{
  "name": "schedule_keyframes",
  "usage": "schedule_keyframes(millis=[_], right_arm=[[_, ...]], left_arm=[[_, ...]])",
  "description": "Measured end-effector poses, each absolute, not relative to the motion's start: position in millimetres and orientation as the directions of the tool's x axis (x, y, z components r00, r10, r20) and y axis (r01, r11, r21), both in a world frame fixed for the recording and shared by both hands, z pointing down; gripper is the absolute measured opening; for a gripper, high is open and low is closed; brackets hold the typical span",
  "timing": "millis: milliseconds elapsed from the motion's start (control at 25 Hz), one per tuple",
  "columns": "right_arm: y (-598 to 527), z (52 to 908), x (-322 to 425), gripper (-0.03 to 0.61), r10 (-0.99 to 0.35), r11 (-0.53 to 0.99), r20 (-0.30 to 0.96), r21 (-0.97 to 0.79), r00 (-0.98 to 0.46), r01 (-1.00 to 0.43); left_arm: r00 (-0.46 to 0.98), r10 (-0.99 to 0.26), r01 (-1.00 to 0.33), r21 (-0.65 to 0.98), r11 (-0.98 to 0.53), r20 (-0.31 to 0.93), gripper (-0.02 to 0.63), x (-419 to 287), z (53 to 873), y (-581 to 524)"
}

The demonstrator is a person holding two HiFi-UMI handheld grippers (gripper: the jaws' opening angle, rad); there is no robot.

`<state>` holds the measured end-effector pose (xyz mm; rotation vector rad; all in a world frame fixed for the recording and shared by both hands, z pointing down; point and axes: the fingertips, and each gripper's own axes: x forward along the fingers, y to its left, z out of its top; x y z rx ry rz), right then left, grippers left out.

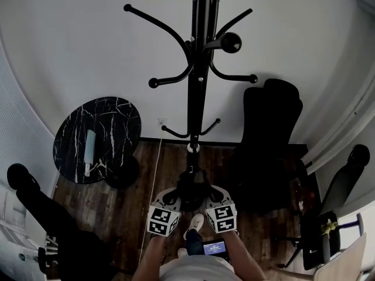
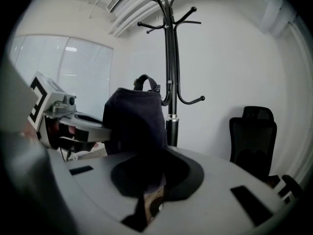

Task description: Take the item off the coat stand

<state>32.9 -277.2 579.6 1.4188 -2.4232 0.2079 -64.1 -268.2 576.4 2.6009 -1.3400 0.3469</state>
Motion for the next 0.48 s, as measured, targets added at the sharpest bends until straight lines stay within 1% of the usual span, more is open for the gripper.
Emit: schedule_keyframes(millis=[480], right_arm=[[-233, 554, 32, 0.031, -0.854, 0.469, 0.29, 0.069, -0.432, -0.881]], left_arm=[[0.57, -0.785, -0.816, 0.052, -0.576, 0.241, 0.029, -66, 550, -225]])
